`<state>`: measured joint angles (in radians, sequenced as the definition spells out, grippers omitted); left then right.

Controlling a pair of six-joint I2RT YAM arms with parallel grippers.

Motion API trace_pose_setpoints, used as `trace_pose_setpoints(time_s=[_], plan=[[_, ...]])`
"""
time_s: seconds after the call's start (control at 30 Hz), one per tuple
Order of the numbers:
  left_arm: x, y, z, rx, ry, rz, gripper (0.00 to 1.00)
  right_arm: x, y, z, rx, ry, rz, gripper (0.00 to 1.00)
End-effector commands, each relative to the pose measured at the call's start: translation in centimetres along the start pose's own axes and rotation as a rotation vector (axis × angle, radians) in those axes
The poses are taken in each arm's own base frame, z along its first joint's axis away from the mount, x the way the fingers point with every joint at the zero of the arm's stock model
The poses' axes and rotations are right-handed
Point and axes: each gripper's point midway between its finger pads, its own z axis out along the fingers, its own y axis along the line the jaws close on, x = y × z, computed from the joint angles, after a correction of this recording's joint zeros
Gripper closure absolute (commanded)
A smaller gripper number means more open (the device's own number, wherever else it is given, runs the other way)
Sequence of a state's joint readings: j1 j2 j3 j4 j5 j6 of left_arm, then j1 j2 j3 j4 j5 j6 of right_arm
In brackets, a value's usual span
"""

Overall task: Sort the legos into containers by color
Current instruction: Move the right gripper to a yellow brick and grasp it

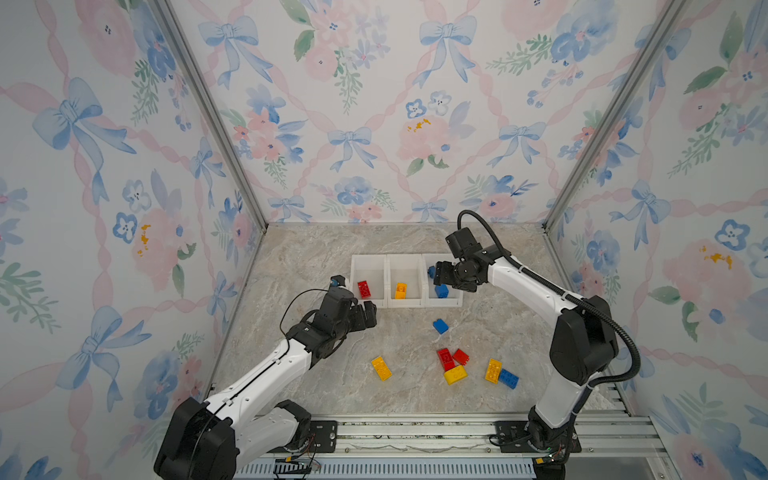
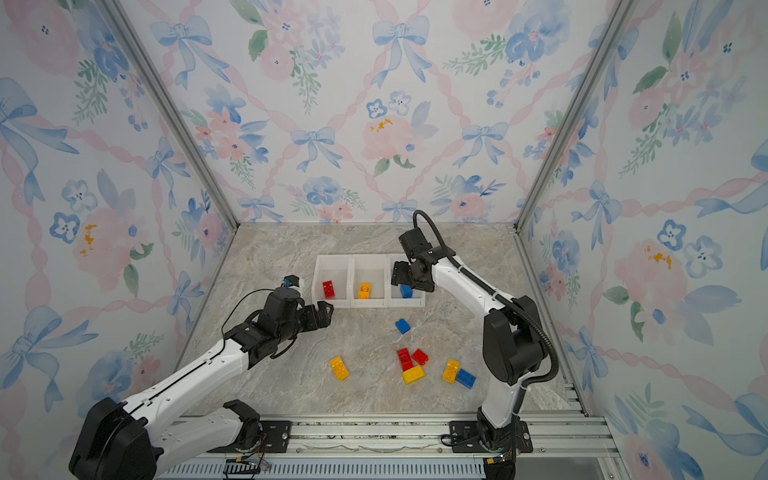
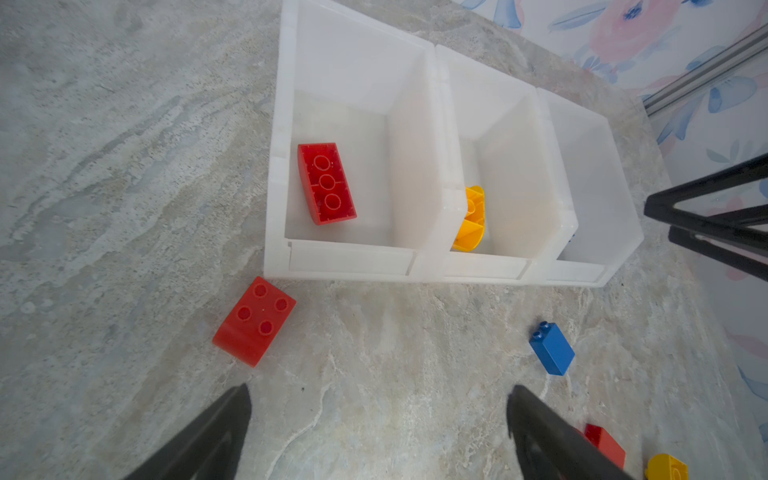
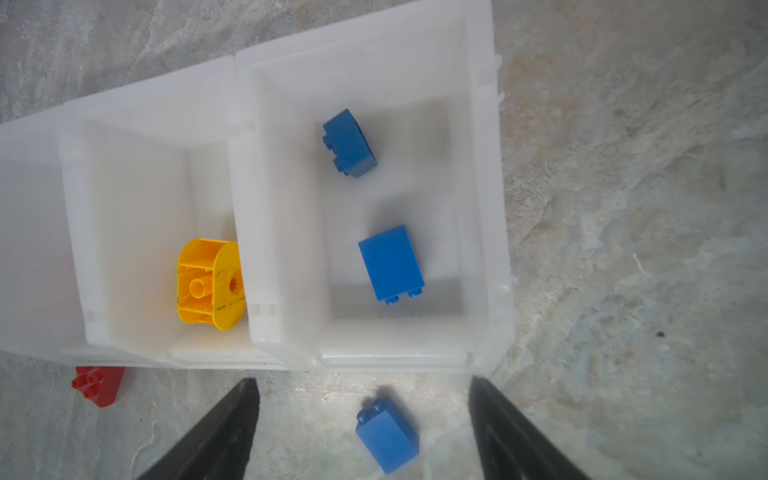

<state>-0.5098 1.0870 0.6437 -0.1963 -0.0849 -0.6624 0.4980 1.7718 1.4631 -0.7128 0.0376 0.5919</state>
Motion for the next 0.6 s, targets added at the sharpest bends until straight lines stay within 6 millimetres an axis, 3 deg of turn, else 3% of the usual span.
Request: trace_pose_setpoints(time_s=[0.0,0.3,0.37,0.57], plan=[[-0.9,-0.4,0.0,0.008,-0.011,0.023,0.02,2.4,-0.9,-0.9,0.018,0.025,0.030,0.17],[-0.4,-0.4,0.8,0.008,0.017,0.041,0.02,7.2,-4.1,-2.8,0.057,0.047,0.097,0.17],[-1.5,-1.2,0.5,0.024,-0.003,0.044,0.02,8.4,-5.1,-2.8,0.076,0.059,0.107,0.16],[-1.7,-1.2,0.6,0.028,-0.001,0.052,0.02,11.9,-8.0,-2.7,0.136,0.106,0.148,0.13]])
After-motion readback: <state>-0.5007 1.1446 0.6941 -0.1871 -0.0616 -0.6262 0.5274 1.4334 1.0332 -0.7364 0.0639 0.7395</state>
